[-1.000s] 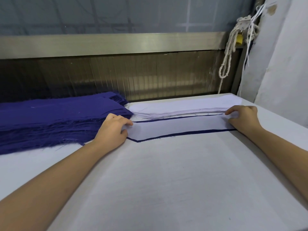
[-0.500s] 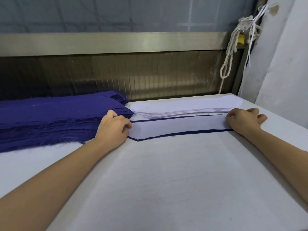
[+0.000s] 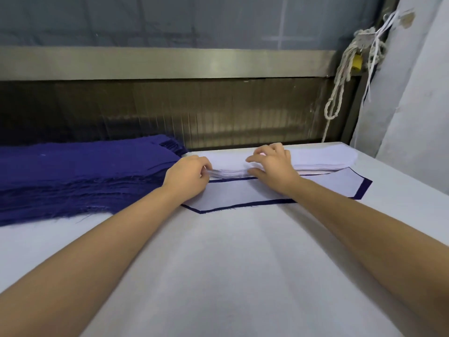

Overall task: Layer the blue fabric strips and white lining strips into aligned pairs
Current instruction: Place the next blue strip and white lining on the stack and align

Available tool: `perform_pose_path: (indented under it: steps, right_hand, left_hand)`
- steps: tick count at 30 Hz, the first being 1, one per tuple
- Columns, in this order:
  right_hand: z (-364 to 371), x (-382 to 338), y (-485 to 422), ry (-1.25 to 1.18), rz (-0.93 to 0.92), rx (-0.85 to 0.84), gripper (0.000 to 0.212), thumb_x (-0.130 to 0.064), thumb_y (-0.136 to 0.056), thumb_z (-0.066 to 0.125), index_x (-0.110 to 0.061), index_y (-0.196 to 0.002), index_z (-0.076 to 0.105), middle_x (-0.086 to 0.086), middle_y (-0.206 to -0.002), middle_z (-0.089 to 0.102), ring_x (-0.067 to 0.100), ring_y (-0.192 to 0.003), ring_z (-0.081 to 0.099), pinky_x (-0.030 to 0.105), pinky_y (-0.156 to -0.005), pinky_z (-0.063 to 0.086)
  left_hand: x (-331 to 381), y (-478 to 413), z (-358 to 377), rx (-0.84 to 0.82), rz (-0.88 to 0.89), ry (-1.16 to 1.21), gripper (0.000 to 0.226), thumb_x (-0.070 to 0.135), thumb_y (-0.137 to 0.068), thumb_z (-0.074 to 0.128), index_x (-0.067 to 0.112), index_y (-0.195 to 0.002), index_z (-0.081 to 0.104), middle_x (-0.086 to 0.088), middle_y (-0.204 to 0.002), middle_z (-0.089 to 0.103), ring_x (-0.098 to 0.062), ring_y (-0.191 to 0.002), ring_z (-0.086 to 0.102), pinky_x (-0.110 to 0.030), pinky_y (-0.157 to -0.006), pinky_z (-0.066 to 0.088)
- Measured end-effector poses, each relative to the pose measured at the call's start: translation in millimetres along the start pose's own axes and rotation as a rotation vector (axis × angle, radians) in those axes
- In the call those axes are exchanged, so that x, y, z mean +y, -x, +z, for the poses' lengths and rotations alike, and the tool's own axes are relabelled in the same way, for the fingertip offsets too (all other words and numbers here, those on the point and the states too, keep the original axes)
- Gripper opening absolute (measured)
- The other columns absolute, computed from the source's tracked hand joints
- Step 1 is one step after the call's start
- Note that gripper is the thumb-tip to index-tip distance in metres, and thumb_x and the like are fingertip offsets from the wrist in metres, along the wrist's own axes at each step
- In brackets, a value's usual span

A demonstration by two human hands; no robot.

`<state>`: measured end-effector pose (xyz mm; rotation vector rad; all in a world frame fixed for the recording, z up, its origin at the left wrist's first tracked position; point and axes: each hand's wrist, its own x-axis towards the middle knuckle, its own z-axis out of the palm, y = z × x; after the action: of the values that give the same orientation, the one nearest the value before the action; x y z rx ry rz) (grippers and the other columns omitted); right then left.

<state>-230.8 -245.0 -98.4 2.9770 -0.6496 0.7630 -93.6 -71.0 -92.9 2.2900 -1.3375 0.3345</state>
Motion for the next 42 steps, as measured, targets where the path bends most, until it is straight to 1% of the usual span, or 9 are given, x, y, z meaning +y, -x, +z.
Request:
perform_pose_path:
  steps: [2,5,12,18,23,27,33,38,42]
  right_hand:
    - [6,-12,-8,0.016,-0.060,0.006,0.024,-0.028,-0.095,0.051,-0.025,-0.114,0.066,-0.005,-0.126,0.053,0.025,-0.118,0.033,0.031,-0.087,0.020]
    - [10,-22,-16,0.088,-0.075,0.033,0.024,-0.016,-0.095,0.043,-0.018,-0.079,0.060,-0.002,-0.101,0.061,0.023,-0.099,0.042,0.029,-0.069,0.015]
    - [16,-20,-15,-0.080,-0.064,-0.036,0.031,-0.039,-0.094,0.052,-0.020,-0.113,0.067,-0.001,-0.115,0.058,0.021,-0.109,0.046,0.029,-0.090,0.029]
    - [22,-19,-17,-0.133,-0.034,0.030,0.025,-0.022,-0.098,0.045,-0.013,-0.107,0.067,0.002,-0.113,0.062,0.024,-0.104,0.048,0.029,-0.086,0.028]
    - [23,-19,-18,-0.290,0.037,0.083,0.014,-0.016,-0.092,0.057,-0.008,-0.094,0.068,0.005,-0.099,0.066,0.024,-0.097,0.051,0.029,-0.084,0.035]
    - [21,-15,-17,-0.461,0.104,0.103,0.014,-0.020,-0.088,0.063,-0.008,-0.082,0.068,0.004,-0.085,0.066,0.019,-0.083,0.053,0.031,-0.076,0.041]
    - [23,-14,-18,-0.499,0.105,0.133,0.020,-0.021,-0.092,0.058,-0.007,-0.082,0.067,-0.002,-0.080,0.063,0.015,-0.075,0.050,0.026,-0.068,0.035]
    - [23,-13,-20,-0.601,0.184,0.136,0.014,-0.019,-0.092,0.057,-0.010,-0.088,0.067,-0.004,-0.083,0.061,0.013,-0.073,0.051,0.024,-0.070,0.040]
    - [19,-12,-21,-0.622,0.186,0.091,0.010,-0.018,-0.091,0.059,-0.013,-0.088,0.067,-0.001,-0.087,0.065,0.012,-0.072,0.051,0.026,-0.070,0.042]
  left_hand:
    - [3,-7,3,-0.017,-0.013,0.022,0.027,0.013,-0.089,0.050,0.019,-0.113,0.061,0.003,-0.102,0.061,-0.020,-0.093,0.057,-0.036,-0.073,0.049]
    - [2,-17,8,-0.031,-0.040,0.039,0.028,0.015,-0.089,0.054,0.022,-0.116,0.058,0.002,-0.103,0.060,-0.019,-0.088,0.055,-0.031,-0.067,0.043]
    - [-1,-28,16,0.024,-0.022,0.046,0.015,0.026,-0.092,0.055,0.024,-0.101,0.067,0.011,-0.078,0.043,-0.014,-0.076,0.046,-0.027,-0.056,0.032]
    - [-3,-26,23,0.122,0.030,0.064,0.015,0.024,-0.093,0.052,0.021,-0.097,0.067,0.013,-0.074,0.041,-0.015,-0.077,0.048,-0.028,-0.060,0.034]
    - [0,-19,23,0.166,-0.002,0.084,0.021,0.026,-0.094,0.049,0.025,-0.111,0.063,0.010,-0.078,0.056,-0.023,-0.084,0.059,-0.033,-0.068,0.046]
    - [-1,-17,22,0.190,0.004,0.119,0.022,0.024,-0.094,0.050,0.024,-0.114,0.061,0.007,-0.086,0.063,-0.022,-0.081,0.059,-0.033,-0.067,0.046]
    - [-2,-16,19,0.236,0.069,0.169,0.027,0.019,-0.096,0.049,0.020,-0.122,0.055,0.009,-0.091,0.061,-0.020,-0.071,0.057,-0.035,-0.063,0.049]
    - [-1,-16,19,0.135,0.120,0.378,0.033,0.019,-0.095,0.049,0.024,-0.128,0.052,0.008,-0.093,0.066,-0.012,-0.063,0.053,-0.032,-0.068,0.048]
    - [5,-21,15,-0.019,0.033,0.575,0.046,0.028,-0.096,0.048,0.037,-0.140,0.035,0.006,-0.097,0.069,-0.004,-0.064,0.052,-0.019,-0.068,0.043]
